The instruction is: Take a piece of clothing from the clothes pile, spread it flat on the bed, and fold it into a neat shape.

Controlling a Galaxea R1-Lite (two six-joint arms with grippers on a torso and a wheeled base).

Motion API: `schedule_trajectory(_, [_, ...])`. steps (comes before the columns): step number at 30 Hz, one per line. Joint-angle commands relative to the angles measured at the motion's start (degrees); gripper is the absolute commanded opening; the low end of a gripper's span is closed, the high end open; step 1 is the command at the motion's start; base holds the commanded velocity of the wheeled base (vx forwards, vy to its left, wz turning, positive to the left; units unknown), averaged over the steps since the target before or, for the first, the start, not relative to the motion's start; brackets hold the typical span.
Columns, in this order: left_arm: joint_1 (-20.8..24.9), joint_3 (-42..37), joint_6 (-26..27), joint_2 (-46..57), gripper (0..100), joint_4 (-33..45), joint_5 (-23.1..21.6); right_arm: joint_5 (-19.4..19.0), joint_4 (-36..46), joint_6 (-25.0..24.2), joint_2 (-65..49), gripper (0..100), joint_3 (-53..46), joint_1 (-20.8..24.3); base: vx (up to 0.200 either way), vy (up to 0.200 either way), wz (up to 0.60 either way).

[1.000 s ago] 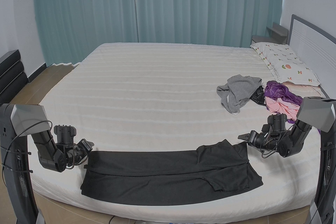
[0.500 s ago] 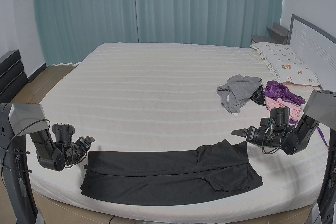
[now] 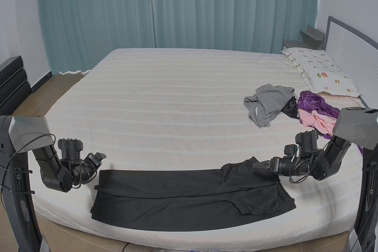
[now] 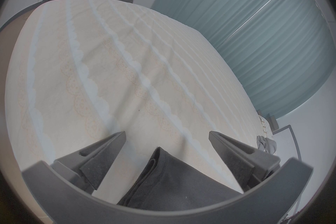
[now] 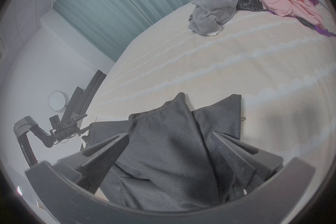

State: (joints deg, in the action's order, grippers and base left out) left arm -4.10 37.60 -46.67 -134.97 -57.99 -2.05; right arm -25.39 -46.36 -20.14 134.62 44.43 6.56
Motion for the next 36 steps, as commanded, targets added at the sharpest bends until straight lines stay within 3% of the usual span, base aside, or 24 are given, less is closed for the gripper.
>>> schedule_trajectory(1, [-0.03,0.02,0.0,0.06,100,-0.02,0.03,-0.01,0.57,0.1,1.35,100,0.83,0.03,0.0,0.0,0.0])
schedule_trajectory(10, [-0.03,0.11,0.08,-0.03,100,-0.02,0.03,0.08,2.59,0.72,1.7,100,1.44,-0.32,0.0,0.0,0.0])
schedule_trajectory(11, [-0.03,0.11,0.08,-0.03,100,-0.02,0.03,0.08,3.12,1.15,1.7,0,1.44,-0.32,0.0,0.0,0.0])
schedule_trajectory(28, [0.05,0.2,0.08,-0.11,100,-0.02,0.03,-0.45,5.4,4.49,-3.66,0,-1.28,-2.52,0.0,0.0,0.0])
schedule_trajectory(31, [0.05,0.29,0.08,-0.11,100,-0.02,0.03,-3.0,5.76,4.58,-5.42,0,-2.95,-3.92,0.0,0.0,0.0])
schedule_trajectory(36, [-0.03,0.29,0.08,-0.11,100,-0.02,0.03,-3.26,5.76,4.76,-5.77,0,-3.83,-4.27,0.0,0.0,0.0])
